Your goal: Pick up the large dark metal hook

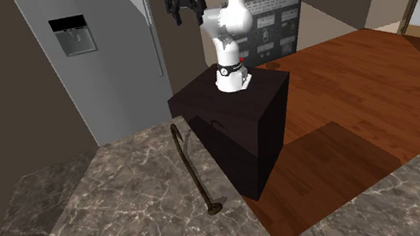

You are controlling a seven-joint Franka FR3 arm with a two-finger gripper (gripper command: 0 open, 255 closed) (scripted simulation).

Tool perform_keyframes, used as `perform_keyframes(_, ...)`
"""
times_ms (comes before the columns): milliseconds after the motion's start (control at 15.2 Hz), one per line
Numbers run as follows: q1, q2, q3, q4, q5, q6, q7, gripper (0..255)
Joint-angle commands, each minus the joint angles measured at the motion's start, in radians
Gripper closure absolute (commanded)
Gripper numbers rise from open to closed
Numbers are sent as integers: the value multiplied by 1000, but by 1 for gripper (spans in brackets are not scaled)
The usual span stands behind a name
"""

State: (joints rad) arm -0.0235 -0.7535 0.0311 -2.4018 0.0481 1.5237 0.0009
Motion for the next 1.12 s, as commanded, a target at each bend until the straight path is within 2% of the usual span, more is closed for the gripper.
perform_keyframes(0, 0, 0, 0, 0, 0, 0, 0, 0)
perform_keyframes(528, 51, 241, -11, -4, -21, 279, -163, 0)
perform_keyframes(1056, 98, 519, -4, 78, -30, 509, -311, 0)
